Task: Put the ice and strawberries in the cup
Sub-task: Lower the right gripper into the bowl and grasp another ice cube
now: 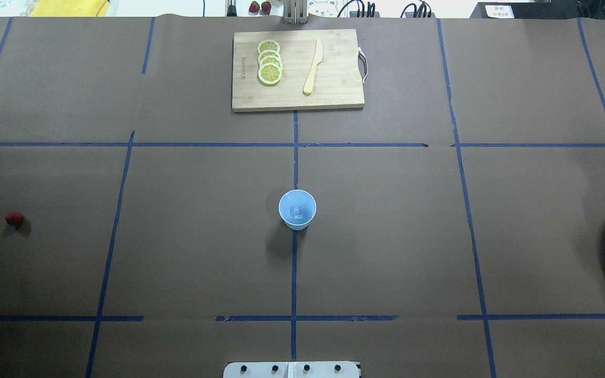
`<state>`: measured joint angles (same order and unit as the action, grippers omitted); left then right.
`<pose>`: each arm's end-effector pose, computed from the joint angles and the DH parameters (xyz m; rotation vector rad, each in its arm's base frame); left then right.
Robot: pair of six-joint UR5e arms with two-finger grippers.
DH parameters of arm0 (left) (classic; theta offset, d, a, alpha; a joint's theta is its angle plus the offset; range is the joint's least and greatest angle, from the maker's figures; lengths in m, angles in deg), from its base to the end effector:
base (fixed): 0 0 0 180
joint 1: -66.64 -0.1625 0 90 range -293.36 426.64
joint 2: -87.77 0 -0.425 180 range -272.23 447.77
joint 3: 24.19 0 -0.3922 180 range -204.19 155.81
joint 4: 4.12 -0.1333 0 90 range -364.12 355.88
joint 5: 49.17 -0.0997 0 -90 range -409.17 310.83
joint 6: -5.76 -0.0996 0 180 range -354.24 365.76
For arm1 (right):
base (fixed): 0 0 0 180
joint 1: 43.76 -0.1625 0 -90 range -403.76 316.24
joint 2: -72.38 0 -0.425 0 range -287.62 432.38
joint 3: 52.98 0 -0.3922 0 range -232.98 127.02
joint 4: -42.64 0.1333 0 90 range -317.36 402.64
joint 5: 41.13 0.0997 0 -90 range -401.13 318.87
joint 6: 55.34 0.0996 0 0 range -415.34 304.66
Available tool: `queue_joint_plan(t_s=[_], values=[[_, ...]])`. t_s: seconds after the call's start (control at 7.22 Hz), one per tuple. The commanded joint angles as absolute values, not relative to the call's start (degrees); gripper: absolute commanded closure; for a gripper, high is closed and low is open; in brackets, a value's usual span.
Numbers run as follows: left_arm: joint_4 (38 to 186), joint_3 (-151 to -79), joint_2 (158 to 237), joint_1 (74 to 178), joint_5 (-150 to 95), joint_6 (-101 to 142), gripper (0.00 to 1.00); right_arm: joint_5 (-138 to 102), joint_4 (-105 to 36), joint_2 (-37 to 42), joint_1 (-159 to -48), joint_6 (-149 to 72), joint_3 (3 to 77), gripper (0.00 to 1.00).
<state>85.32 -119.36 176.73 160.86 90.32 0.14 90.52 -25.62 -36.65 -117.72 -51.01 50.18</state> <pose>-0.0933 -0.4814 0.6175 0.1322 0.8554 0.0498 -0.0371 -0.3720 0.6487 0.1332 -0.7602 -0.2948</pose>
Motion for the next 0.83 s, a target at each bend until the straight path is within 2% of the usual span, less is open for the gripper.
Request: queue_joint_plan(t_s=[0.0, 0.69], values=[[85.26, -119.56, 176.63, 160.86, 90.31, 0.14, 0.00, 89.92, -25.65, -36.52, -116.72, -51.12, 49.94, 0.35], [85.26, -119.55, 176.63, 160.86, 90.31, 0.14, 0.00, 88.69, -25.65, -36.70, -114.87, -52.17, 48.71, 0.36]])
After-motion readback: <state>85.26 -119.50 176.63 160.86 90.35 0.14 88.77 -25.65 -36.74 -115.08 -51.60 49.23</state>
